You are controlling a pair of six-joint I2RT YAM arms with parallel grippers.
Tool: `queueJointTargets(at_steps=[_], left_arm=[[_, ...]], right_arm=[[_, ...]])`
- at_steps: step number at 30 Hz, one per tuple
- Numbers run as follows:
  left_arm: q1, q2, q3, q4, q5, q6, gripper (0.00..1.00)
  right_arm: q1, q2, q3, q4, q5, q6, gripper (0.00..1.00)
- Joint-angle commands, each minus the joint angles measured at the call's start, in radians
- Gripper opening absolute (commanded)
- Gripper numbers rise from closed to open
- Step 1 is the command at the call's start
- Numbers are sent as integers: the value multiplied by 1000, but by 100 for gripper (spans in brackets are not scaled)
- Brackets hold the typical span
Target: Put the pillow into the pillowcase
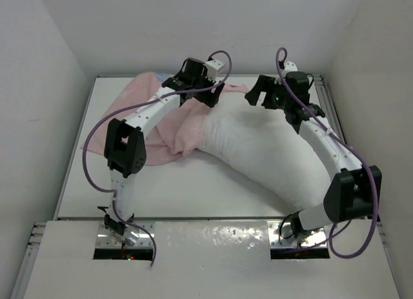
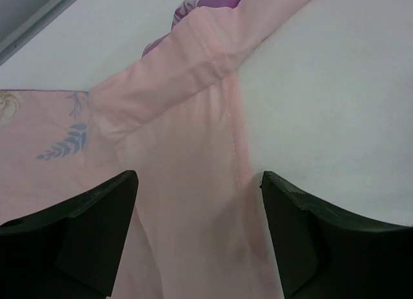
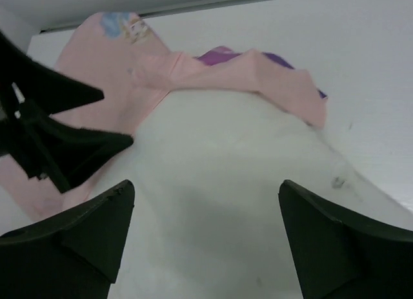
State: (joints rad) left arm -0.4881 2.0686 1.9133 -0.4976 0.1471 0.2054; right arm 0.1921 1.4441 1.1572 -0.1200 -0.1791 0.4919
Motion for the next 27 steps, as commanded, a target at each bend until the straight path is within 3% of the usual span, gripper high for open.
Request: queueJointTargets(at_steps=[1,3,8,11,14,17,18,19,20,22,27], left_arm=[[-20,19,78,77,-61,-34,76],[-20,51,96,85,-72,-37,75],[-18,120,121,68,-38,-53,70],[-15,143,127,65,8,-67,60],[-14,166,142,64,32,-84,37],[-15,186,154,44,64,-84,28],[-17,188,155,42,69,-84,16],[-18,189,155,37,72,-86,8],[-21,188,156,36,71,-87,1],[-24,182,179,27,68,-86,0],[-32,122,276,-4,62,-69,0]], right_arm=[[-52,120,108,-27,38,-18,91],[-80,223,183,-62,1,-38,97],[-95,448,379,-189,-205,-140,99],[-71,550,438,-240,-308,-217,99],[-50,559,405,-247,-338,-259,94],[-37,517,339,-211,-405,-260,74],[-33,498,317,-187,-411,-259,65],[-30,463,297,-175,-407,-259,44],[-22,438,261,-168,-399,-253,30],[-13,394,227,-142,-369,-243,0],[76,191,63,-37,-297,-262,0]])
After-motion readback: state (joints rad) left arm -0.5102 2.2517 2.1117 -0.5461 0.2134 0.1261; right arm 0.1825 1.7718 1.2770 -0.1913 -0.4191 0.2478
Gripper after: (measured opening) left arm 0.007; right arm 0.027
